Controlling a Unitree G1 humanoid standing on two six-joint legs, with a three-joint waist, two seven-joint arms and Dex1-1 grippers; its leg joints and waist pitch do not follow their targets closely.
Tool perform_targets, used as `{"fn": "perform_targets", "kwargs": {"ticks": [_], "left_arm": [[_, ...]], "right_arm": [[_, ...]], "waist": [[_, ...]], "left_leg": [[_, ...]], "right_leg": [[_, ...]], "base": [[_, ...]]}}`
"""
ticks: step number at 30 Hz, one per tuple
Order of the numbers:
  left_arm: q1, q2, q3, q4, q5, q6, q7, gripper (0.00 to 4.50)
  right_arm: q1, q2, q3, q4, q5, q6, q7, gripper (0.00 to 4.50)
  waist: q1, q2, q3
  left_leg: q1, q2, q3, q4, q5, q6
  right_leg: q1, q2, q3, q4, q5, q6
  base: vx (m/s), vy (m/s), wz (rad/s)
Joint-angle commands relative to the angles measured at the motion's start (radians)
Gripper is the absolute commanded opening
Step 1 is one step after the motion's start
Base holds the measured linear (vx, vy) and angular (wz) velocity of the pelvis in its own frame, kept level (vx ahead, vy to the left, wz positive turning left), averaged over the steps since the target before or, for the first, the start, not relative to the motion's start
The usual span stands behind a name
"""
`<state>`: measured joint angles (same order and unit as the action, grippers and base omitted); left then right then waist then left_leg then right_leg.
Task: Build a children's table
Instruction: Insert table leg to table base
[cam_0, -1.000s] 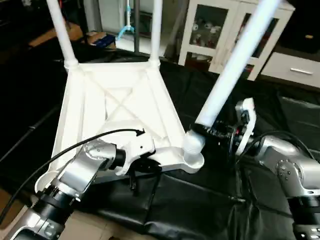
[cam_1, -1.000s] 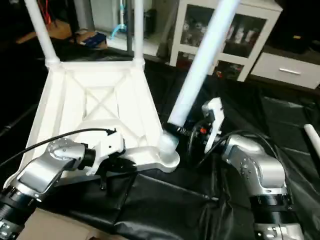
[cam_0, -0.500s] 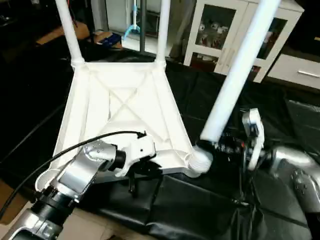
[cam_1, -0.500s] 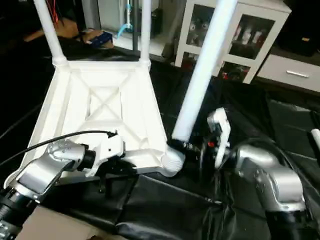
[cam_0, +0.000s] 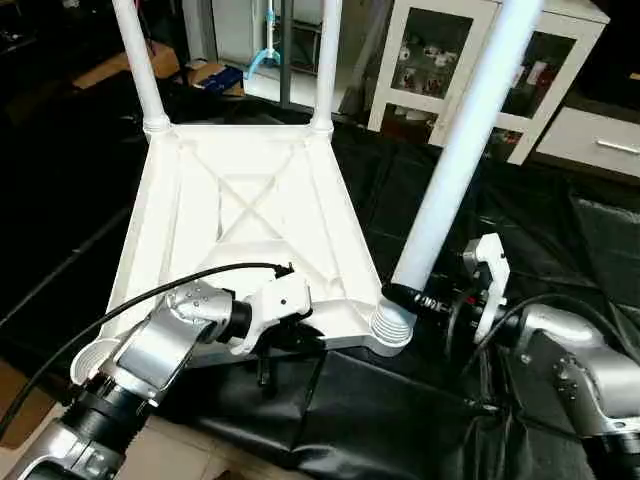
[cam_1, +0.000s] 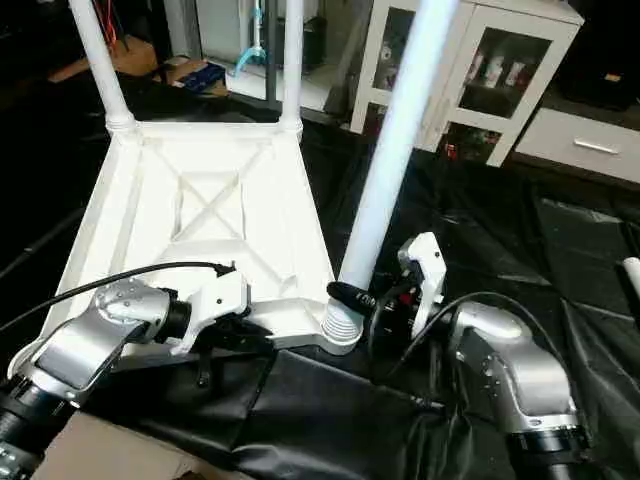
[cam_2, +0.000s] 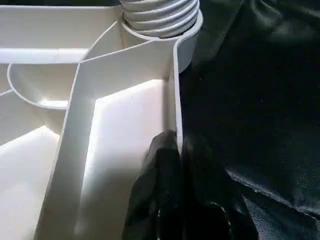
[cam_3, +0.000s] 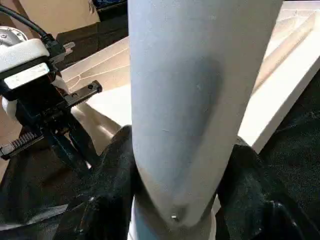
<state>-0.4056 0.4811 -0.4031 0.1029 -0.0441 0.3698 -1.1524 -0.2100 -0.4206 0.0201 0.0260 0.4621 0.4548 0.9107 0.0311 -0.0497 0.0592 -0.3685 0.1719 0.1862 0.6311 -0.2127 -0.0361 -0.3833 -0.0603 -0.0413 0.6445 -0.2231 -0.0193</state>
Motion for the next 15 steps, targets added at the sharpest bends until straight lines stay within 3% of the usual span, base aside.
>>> {"fn": "perform_targets", "kwargs": {"ticks": [1, 6, 7, 11, 15], "left_arm": [[-0.003, -0.032, -0.013, -0.084, -0.074, -0.019, -0.051, 0.0], [-0.001, -0.031, -0.009, -0.1, -0.088, -0.012, -0.062, 0.0], [0.002, -0.029, -0.01, -0.099, -0.089, -0.014, -0.068, 0.0], [0.004, -0.025, -0.01, -0.096, -0.095, -0.006, -0.079, 0.0], [0.004, -0.023, -0.009, -0.095, -0.093, -0.005, -0.081, 0.0]], "right_arm": [[-0.022, 0.006, 0.018, 0.035, -0.023, -0.015, -0.014, 1.84], [-0.018, -0.015, 0.058, 0.051, -0.053, -0.034, 0.042, 1.84], [-0.007, -0.033, 0.088, 0.045, -0.075, -0.047, 0.071, 1.84], [0.013, -0.054, 0.121, 0.045, -0.089, -0.058, 0.116, 1.84], [0.013, -0.051, 0.129, 0.064, -0.097, -0.078, 0.12, 1.84]], "waist": [[-0.009, -0.003, -0.044], [-0.012, -0.005, -0.04], [-0.013, -0.009, -0.04], [-0.008, -0.005, -0.043], [-0.009, -0.004, -0.045]], "left_leg": [[0.015, 0.065, -0.026, -0.092, -0.174, 0.012], [0.016, 0.066, -0.028, -0.095, -0.194, 0.008], [0.015, 0.067, -0.027, -0.095, -0.183, 0.011], [0.018, 0.067, -0.023, -0.095, -0.13, 0.037], [0.016, 0.068, -0.022, -0.095, -0.108, 0.049]], "right_leg": [[0.026, -0.085, 0.054, -0.096, -0.213, -0.198], [0.023, -0.085, 0.054, -0.1, -0.26, -0.184], [0.023, -0.084, 0.054, -0.098, -0.243, -0.184], [0.025, -0.084, 0.055, -0.094, -0.159, -0.202], [0.03, -0.085, 0.053, -0.09, -0.109, -0.222]], "base": [[0.0, 0.0, 0.0], [0.0, 0.0, 0.0], [0.0, 0.0, 0.0], [0.0, 0.0, 0.0], [0.0, 0.0, 0.0]]}}
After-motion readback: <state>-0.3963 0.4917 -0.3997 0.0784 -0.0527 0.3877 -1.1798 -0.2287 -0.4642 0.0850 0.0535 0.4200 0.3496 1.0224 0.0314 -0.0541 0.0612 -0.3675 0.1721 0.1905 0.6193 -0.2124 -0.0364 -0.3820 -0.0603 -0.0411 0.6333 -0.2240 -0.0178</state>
